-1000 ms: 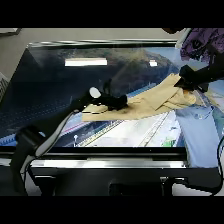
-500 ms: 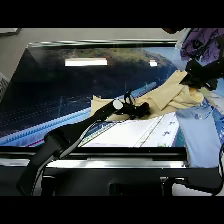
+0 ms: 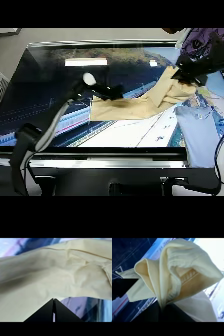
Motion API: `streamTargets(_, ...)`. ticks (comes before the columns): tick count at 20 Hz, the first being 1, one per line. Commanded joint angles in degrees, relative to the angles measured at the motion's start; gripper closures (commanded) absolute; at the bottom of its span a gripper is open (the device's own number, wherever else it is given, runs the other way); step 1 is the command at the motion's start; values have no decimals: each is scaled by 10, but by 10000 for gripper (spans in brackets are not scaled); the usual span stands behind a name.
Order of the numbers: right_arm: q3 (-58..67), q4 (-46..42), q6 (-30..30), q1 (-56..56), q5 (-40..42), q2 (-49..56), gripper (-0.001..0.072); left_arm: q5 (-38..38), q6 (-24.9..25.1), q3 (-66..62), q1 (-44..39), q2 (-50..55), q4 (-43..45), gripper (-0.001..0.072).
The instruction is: Fold the clothes and pants, and hang the long-sleeved shirts on hangers.
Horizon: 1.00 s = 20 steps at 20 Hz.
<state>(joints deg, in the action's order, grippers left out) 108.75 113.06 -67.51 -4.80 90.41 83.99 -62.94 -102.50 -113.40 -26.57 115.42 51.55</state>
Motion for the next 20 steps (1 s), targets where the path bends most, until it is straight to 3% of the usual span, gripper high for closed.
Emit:
streamTargets(1,0,-22,71,91,-53,13,687,-129,0,-1,98,-87,167,695)
streamTargets(4,0,-46,120,186,-92,46,687,-181,1,-1,175,-140,229,694)
streamTargets(10,0,-41,190,318,-199,139,687,-218,5,-1,287,-187,233,693)
streamTargets(20,0,-1,217,358,-262,233,686,-228,4,0,319,-190,233,693)
